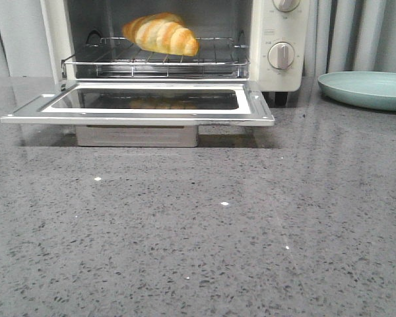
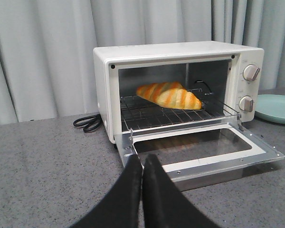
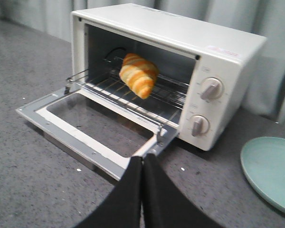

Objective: Put bread in oven

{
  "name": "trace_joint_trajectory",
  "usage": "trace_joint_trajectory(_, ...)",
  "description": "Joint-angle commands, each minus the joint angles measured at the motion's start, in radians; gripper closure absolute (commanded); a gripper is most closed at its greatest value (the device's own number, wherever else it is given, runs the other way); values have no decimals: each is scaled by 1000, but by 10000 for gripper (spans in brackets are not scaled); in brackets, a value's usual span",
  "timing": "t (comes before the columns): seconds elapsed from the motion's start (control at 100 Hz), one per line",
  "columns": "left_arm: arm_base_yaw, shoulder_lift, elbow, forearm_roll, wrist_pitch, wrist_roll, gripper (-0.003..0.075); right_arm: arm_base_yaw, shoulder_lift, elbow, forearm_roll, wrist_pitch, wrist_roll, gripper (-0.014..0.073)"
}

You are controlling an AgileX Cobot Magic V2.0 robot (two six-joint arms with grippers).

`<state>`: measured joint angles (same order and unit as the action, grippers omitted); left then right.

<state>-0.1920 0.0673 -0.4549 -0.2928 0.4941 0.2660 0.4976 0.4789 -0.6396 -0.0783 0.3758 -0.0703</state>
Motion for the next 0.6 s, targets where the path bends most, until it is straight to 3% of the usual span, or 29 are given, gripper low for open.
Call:
trace_joint_trajectory(0.0, 2, 14, -24, -19, -76, -13, 741, -51, -81, 33, -37, -108, 10, 649)
trace_joint_trajectory(0.12, 2, 14, -24, -19, -76, -13, 741, -102, -183, 72, -117, -102, 10, 649)
trace_joint_trajectory(0.59, 2, 14, -24, -25, -76, -13, 741, -114, -234, 85, -117, -96, 10, 649)
